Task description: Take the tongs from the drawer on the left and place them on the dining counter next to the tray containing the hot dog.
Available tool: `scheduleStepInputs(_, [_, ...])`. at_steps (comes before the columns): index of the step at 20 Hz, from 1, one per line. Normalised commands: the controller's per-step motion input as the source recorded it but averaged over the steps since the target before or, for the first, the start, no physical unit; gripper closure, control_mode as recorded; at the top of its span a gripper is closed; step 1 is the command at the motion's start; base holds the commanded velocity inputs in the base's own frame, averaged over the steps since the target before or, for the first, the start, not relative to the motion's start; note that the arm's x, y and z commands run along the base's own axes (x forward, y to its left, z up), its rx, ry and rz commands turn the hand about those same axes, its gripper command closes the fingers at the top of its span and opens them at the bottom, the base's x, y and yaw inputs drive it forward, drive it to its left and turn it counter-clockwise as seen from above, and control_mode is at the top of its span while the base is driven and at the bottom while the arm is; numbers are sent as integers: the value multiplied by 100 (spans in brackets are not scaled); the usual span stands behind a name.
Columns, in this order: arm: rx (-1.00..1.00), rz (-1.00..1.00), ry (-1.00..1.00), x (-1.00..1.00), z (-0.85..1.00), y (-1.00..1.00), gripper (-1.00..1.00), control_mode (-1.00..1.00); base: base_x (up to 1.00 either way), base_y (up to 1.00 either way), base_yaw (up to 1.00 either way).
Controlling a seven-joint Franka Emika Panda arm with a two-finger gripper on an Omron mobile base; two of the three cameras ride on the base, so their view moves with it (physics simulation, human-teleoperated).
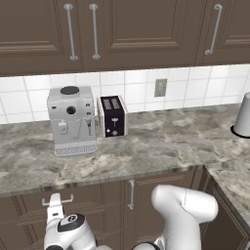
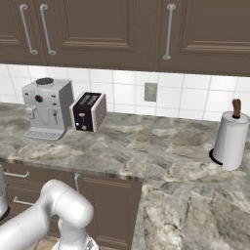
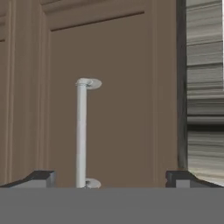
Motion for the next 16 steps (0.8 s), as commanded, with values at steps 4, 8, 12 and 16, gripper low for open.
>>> scheduleStepInputs(4, [0, 0, 0, 20, -22, 13, -100, -100, 0, 0, 0])
scheduleStepInputs(8, [-2, 0, 0, 17, -18, 9, -100, -100, 0, 0, 0])
scheduleStepInputs(12, [-3, 0, 0, 19, -18, 7, -100, -100, 0, 0, 0])
scheduleStepInputs(16, [-6, 0, 0, 21, -24, 10, -100, -100, 0, 0, 0])
